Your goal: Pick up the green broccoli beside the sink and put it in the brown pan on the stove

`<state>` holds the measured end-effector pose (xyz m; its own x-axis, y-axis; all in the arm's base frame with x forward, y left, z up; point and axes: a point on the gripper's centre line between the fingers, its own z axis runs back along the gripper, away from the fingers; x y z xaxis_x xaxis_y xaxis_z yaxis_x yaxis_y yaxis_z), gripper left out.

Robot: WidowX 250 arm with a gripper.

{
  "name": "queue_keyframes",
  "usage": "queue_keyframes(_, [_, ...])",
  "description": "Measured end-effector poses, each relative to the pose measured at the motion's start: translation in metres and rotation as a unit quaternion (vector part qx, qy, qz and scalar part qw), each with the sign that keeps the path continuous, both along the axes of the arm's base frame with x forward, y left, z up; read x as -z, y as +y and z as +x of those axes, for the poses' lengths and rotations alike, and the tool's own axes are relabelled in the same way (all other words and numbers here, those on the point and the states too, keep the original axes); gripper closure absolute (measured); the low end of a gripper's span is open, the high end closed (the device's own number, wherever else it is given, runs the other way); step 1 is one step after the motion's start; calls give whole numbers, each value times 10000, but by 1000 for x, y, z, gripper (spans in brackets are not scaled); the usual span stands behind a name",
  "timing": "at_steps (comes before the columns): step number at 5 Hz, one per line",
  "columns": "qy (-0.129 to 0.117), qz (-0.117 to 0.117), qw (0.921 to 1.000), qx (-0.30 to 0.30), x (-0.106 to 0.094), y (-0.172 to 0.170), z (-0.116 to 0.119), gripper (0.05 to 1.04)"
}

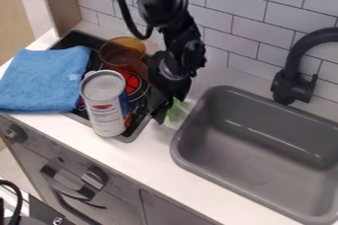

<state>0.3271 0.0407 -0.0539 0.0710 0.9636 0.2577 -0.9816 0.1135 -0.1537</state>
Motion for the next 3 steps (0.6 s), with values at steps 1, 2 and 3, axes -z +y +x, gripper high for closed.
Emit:
queue_keyframes(1, [158, -13, 9999, 63, 6, -2, -2, 395])
queue_keyframes(2, [126, -17, 9999, 78, 6, -2, 2, 537])
queue_keyframes(3, [164, -58, 9998, 63, 5, -3, 2, 537])
